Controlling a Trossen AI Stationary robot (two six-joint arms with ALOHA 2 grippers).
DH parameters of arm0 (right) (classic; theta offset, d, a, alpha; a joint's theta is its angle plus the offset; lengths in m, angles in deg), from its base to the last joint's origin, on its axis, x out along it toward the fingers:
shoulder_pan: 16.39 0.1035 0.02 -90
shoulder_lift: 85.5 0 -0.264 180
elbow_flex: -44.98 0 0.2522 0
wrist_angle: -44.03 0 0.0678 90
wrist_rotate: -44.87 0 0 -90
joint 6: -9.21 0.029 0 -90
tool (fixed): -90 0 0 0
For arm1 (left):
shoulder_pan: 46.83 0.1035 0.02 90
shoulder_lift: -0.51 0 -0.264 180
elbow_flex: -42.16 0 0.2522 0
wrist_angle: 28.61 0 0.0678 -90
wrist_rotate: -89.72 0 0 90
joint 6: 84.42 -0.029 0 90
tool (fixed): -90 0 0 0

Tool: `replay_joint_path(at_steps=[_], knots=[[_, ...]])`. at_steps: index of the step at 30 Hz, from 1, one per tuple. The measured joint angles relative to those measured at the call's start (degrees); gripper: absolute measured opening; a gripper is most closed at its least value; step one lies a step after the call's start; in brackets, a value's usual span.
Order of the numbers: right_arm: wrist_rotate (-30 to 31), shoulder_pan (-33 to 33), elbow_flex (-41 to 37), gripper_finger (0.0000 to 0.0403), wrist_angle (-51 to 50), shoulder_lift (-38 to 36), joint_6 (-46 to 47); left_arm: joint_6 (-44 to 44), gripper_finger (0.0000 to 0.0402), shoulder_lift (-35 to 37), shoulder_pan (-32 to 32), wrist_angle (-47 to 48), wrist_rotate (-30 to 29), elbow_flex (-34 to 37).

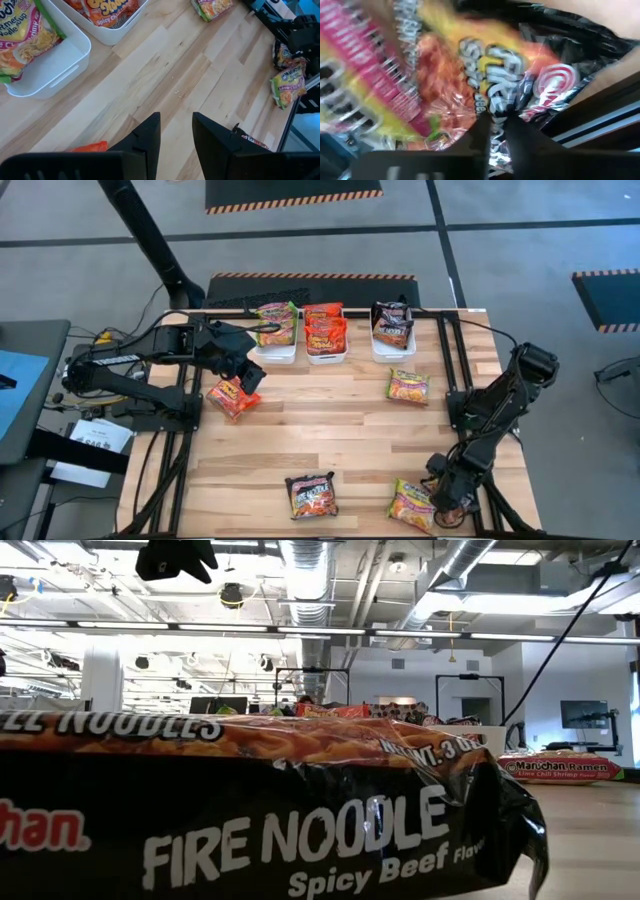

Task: Sort Maruchan noodles
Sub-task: Put the black noodle pack into the right white bin

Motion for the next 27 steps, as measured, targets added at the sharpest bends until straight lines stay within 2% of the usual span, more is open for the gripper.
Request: replay_joint_path(at_steps=[3,5,8,17,27], knots=[[-0.1,-0.8,0.0,0.0026,-0.4,0.0,0.1,0.0,0.0098,0.0,0.0,0.0,0.0,0.0],[-0.3,-1.2,0.0,0.0009,-0.4,-0.1,0.1,0.0,0.0098,0.0,0.0,0.1,0.0,0.0],[0.3,-1.6,0.6,0.0009,-2.3,-0.5,0.6,-1.3,0.0098,0.0,0.0,0.2,0.0,0.0],[3.8,-3.7,7.6,0.0003,-19.3,-1.8,1.9,-4.5,0.0098,0.0,0.0,0.2,-0.1,0.0],[8.0,-8.1,15.5,0.0003,-28.0,-1.9,1.6,-6.8,0.0098,0.0,0.0,0.2,-0.1,0.0]])
